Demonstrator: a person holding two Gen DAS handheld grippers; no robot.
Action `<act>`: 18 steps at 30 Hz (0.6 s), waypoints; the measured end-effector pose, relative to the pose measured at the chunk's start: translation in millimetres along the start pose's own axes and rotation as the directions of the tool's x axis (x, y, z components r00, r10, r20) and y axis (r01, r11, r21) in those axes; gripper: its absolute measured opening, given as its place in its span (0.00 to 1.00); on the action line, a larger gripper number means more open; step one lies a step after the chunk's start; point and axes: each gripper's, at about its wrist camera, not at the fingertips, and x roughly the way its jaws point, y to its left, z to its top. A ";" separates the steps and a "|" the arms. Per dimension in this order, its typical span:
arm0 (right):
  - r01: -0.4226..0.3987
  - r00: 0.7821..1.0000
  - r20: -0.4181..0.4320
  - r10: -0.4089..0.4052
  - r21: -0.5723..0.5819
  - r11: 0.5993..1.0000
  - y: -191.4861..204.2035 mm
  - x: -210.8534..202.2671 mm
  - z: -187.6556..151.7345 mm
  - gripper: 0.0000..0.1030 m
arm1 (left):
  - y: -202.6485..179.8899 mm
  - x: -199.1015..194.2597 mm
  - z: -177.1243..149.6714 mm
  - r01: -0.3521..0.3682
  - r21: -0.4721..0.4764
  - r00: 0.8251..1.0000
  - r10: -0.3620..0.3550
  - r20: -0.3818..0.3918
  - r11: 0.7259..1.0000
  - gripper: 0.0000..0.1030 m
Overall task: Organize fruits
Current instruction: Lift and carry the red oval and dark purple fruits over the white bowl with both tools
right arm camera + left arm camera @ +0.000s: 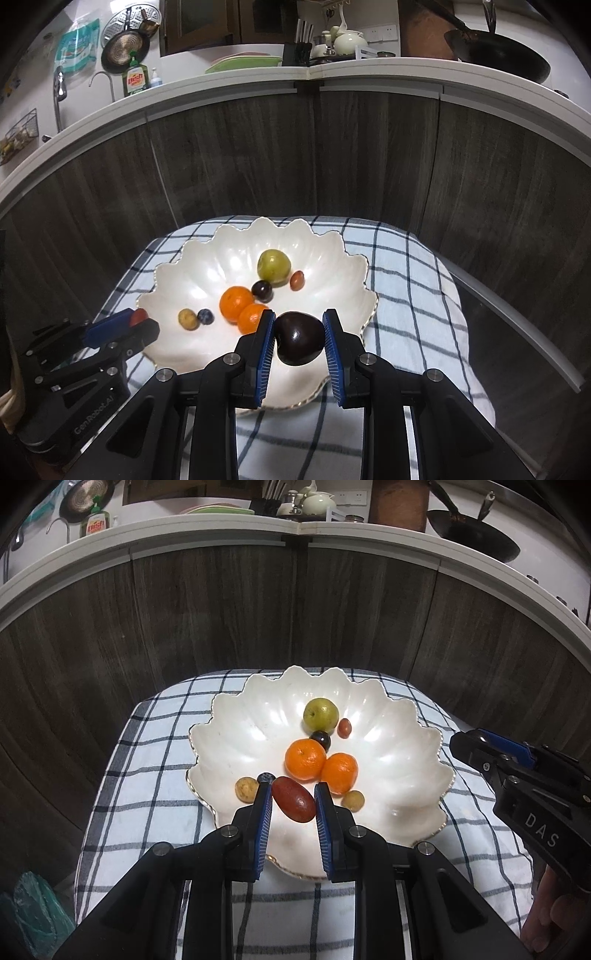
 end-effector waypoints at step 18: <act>0.015 0.998 -0.058 -0.013 0.037 0.999 -9.1 46.8 5.6 0.27 | 6.4 40.0 5.6 -0.022 0.001 0.998 0.022 -0.066 1.000 0.23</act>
